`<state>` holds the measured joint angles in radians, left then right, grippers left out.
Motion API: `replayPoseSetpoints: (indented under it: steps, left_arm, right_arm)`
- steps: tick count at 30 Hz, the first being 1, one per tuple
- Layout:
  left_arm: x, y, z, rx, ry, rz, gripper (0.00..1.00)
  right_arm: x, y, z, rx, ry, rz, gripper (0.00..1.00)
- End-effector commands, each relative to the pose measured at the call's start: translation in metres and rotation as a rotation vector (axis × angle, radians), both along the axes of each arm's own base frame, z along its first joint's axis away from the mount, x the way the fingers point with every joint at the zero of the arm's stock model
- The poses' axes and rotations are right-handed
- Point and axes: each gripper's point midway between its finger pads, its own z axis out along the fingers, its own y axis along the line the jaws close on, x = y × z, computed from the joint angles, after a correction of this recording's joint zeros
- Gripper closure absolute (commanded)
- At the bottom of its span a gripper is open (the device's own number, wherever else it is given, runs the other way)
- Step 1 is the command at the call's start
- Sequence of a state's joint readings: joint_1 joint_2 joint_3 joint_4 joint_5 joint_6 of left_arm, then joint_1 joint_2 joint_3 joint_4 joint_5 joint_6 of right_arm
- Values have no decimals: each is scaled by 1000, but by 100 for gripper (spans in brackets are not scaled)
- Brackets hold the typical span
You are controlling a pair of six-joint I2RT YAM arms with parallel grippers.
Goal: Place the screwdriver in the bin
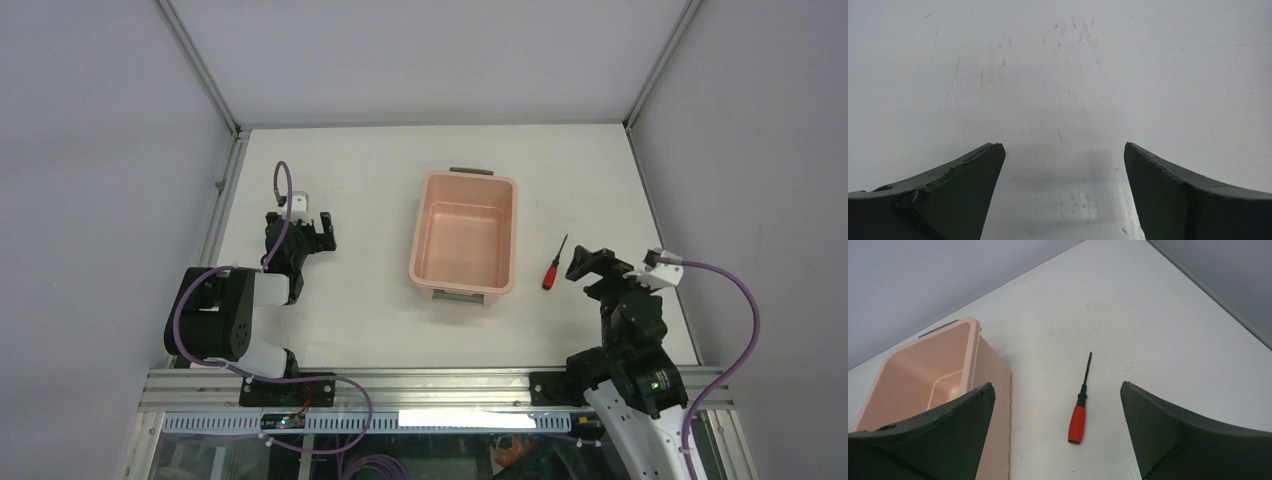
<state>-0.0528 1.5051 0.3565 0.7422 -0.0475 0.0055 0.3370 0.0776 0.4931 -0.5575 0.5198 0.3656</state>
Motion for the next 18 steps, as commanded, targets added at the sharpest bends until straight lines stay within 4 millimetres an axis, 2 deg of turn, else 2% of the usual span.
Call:
replayPoseSetpoints:
  steps: [1, 4, 8, 10, 12, 14, 16, 17, 18]
  left_arm:
    - [15, -5, 24, -23, -91, -1, 1]
    - [15, -5, 25, -23, -92, -1, 1]
    - [15, -5, 24, -23, -91, -1, 1]
    - [15, -4, 24, -23, -90, 0, 1]
    - [15, -5, 24, -23, -91, -1, 1]
    - [15, -5, 24, -23, -91, -1, 1]
    - [15, -5, 24, -23, -91, -2, 1]
    - [15, -5, 24, -23, -91, -1, 1]
    - [15, -5, 24, -23, -91, -1, 1]
  right_arm:
    - [3, -14, 27, 102, -109, -113, 1]
    - [5, -16, 53, 183, -192, -143, 1]
    - [16, 13, 106, 126, -299, 39, 1]
    - [26, 25, 128, 58, -286, 104, 1]
    - [41, 25, 134, 5, -172, 80, 1]
    - [59, 22, 130, -64, 1, 32, 1]
    - [76, 20, 120, -142, 227, -8, 1]
    - [76, 17, 119, -152, 305, -28, 1]
    - [80, 16, 104, -176, 419, -45, 1]
